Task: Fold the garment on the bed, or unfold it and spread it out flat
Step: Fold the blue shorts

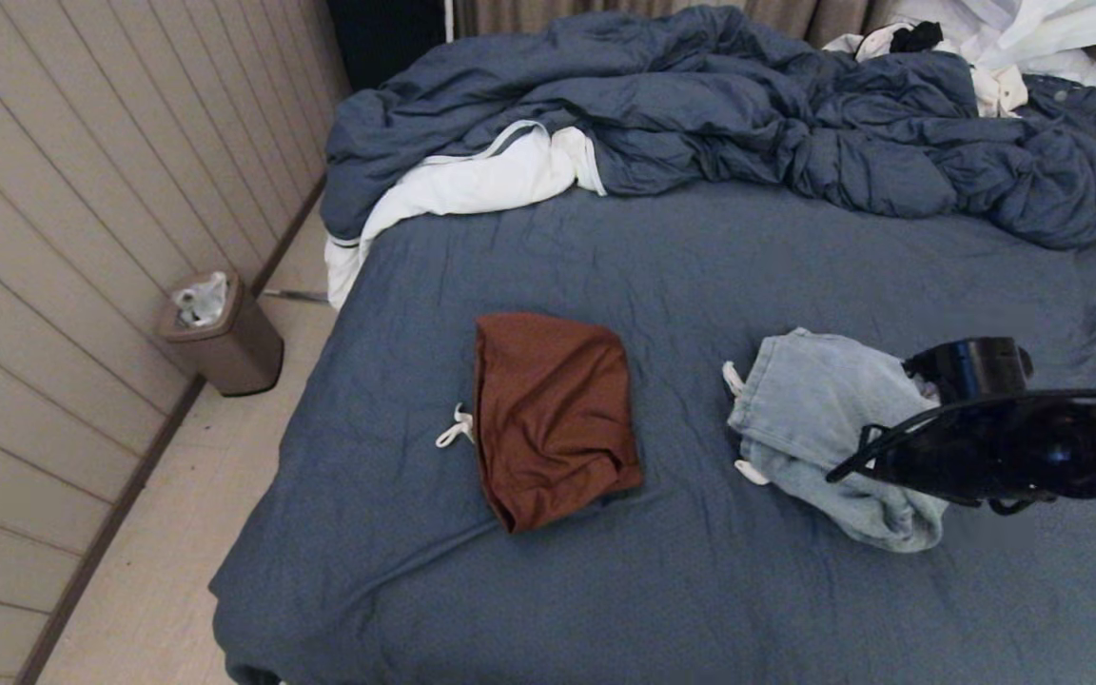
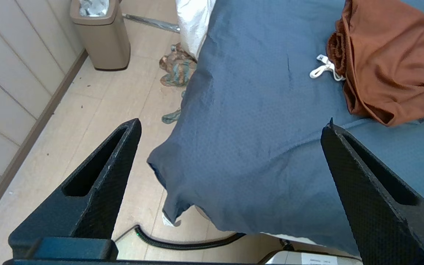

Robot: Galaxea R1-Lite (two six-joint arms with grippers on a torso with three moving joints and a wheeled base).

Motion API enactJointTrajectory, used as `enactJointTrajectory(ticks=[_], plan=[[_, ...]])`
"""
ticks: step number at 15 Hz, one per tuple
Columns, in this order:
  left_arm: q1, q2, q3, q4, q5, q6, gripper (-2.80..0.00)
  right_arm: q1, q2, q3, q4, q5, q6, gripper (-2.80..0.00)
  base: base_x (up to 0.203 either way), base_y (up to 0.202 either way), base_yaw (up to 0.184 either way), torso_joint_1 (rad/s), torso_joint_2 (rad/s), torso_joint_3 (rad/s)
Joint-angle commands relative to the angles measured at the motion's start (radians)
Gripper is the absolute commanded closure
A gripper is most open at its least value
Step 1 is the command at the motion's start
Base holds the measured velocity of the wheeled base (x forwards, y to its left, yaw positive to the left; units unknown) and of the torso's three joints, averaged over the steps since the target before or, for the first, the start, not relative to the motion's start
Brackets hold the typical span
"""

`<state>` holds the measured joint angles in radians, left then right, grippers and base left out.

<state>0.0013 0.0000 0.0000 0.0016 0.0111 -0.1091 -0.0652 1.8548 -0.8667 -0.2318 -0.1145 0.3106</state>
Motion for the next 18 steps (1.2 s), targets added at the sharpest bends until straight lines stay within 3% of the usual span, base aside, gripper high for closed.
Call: enactJointTrajectory(ticks=[1, 8, 12, 15, 18], plan=[[0.000, 0.002, 0.000, 0.000, 0.001, -0.001, -2.80, 0.018, -0.095, 0.081, -0.014, 0.001, -0.002, 0.00, 0.000, 0.000, 0.000, 0.000, 0.00, 0.000], [0.000, 0.002, 0.000, 0.000, 0.001, -0.001, -2.80, 0.010, -0.081, 0.134, -0.078, 0.057, -0.004, 0.00, 0.000, 0.000, 0.000, 0.000, 0.00, 0.000], [0.000, 0.002, 0.000, 0.000, 0.001, -0.001, -2.80, -0.058, -0.143, 0.006, -0.075, 0.055, -0.035, 0.00, 0.000, 0.000, 0.000, 0.000, 0.00, 0.000], [0.000, 0.002, 0.000, 0.000, 0.001, -0.001, -2.80, -0.113, -0.130, -0.116, 0.029, 0.060, -0.045, 0.00, 0.000, 0.000, 0.000, 0.000, 0.00, 0.000], [0.000, 0.002, 0.000, 0.000, 0.001, -0.001, -2.80, -0.128, -0.088, -0.150, 0.045, 0.067, -0.045, 0.00, 0.000, 0.000, 0.000, 0.000, 0.00, 0.000]])
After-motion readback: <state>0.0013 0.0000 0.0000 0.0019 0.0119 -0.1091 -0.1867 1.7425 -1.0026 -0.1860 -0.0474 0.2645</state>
